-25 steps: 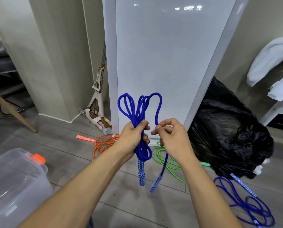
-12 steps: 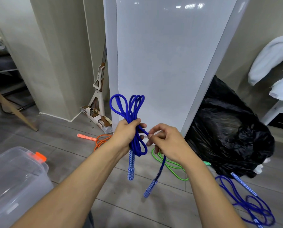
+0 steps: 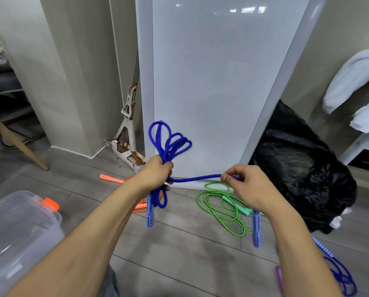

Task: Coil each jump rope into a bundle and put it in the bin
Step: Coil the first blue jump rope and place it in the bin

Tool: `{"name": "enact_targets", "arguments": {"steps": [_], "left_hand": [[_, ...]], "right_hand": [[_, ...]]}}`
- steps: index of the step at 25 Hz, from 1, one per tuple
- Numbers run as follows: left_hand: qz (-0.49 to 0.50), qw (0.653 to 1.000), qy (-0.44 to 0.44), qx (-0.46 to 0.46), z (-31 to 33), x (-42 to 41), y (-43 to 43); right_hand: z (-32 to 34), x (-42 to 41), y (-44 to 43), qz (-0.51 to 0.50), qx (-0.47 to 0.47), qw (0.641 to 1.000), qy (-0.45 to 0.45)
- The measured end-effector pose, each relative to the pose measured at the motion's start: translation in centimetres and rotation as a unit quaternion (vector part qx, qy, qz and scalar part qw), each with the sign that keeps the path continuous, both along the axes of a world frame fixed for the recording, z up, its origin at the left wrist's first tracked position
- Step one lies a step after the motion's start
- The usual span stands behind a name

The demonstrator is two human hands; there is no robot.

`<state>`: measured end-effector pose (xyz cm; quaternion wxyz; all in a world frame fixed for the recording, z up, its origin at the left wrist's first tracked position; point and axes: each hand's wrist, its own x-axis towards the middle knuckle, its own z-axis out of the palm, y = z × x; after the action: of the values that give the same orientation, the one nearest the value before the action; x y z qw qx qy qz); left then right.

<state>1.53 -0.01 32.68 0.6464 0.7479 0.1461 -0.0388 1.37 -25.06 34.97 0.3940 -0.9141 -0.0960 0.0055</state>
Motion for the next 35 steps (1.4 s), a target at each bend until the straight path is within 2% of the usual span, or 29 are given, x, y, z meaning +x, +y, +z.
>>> {"name": "enact_targets", "arguments": {"steps": [2,5,9,12,15,18,20,24,26,28,31,35], "left_hand": [[-0.085,0.98,-0.007,0.177,-0.3,-0.4,0.0],[-0.174,0.91,-0.01,0.376,-0.2,-1.0,-0.3],[-0.291,0.825,-0.022,0.484,1.0,-2.5,-1.8],[-0.363,0.805,-0.084,0.462,2.4,-4.0,-3.2],[-0.403,0.821,-0.144,0.378,3.9,-5.1,-3.7],[-0.393,0.884,-0.163,0.193,4.4,-5.7,-4.1],[-0.344,0.911,-0.18,0.138,4.0,-5.4,-4.3],[-0.218,0.967,-0.122,-0.046,2.8,-4.2,-4.6],[-0.13,0.982,-0.099,-0.09,2.5,-3.5,-4.6],[-0.058,0.993,-0.07,-0.071,1.9,-2.9,-4.1],[0.031,0.998,-0.055,0.028,0.7,-1.9,-2.3],[0.071,0.983,-0.094,0.138,1.0,-1.5,-1.3]], "right_hand": [[0.7,-0.2,0.2,-0.018,0.005,0.998,-0.057],[1.2,-0.8,0.9,0.013,0.016,0.994,-0.107],[2.2,-1.1,1.2,0.037,0.036,0.989,-0.142],[2.2,-0.6,0.8,0.027,0.098,0.988,-0.113],[1.6,0.0,-0.5,0.041,0.207,0.977,-0.015],[0.4,0.4,-1.7,0.066,0.334,0.933,0.12],[-1.0,0.7,-1.7,0.085,0.367,0.914,0.148],[-2.8,1.0,-0.3,0.094,0.402,0.878,0.241],[-2.9,0.8,0.2,0.099,0.377,0.877,0.281],[-2.5,0.3,0.8,0.123,0.302,0.902,0.283],[-1.4,-0.6,2.5,0.143,0.193,0.939,0.248],[-0.1,-1.2,3.7,0.158,0.089,0.972,0.149]]}}
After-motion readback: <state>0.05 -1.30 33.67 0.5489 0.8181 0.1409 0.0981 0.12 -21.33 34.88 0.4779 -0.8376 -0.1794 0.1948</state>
